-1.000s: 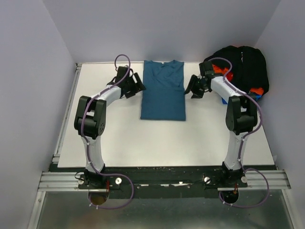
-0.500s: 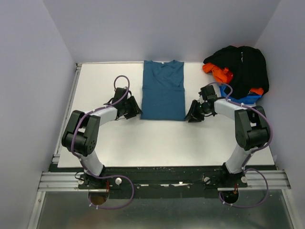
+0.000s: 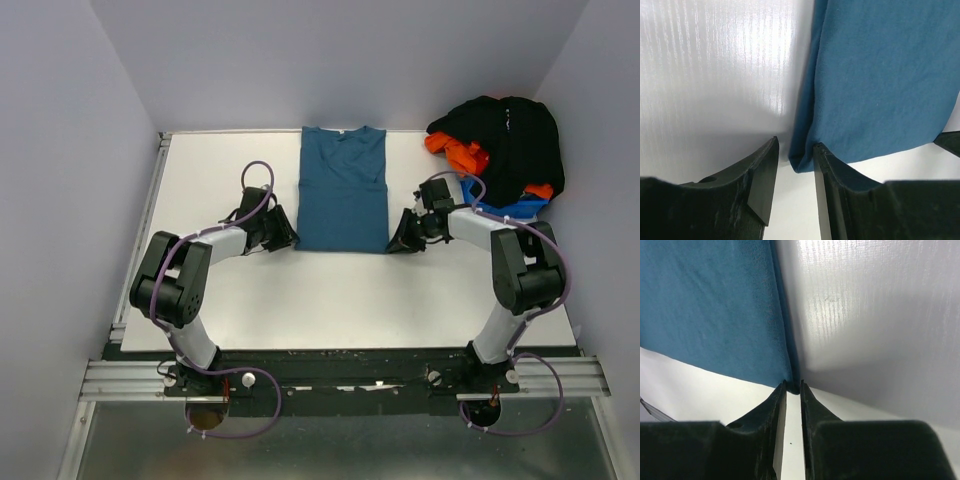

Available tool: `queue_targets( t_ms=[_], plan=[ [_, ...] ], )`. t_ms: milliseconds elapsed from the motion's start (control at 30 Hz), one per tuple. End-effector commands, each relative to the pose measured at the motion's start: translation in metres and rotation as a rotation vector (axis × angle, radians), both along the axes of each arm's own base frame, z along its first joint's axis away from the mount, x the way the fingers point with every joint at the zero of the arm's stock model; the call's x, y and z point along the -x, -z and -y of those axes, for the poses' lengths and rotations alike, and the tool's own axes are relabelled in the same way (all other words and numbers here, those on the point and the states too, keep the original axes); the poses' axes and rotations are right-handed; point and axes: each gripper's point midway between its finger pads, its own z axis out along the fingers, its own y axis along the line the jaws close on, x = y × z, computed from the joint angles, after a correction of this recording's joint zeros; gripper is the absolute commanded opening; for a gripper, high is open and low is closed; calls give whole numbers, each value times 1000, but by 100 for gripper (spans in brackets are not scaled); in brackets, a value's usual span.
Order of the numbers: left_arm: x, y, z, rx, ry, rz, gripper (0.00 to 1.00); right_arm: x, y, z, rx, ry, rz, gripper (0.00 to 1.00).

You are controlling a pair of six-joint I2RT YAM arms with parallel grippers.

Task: Fold and stack the t-shirts
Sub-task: Fold the folded rectangular tshirt in 1/3 of the way, then grab one side of the 2/3 rectangular tshirt with both arms

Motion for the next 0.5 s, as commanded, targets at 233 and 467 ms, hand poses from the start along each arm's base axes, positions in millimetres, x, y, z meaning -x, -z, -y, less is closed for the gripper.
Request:
queue_targets(
  t_ms=[233, 467],
  plan=[
    [14, 7, 4, 2, 51, -25, 46, 5, 14, -8, 3, -42, -27, 1],
    [14, 7, 8, 20, 62, -29, 44, 3, 10, -9, 4, -41, -18, 1]
  ],
)
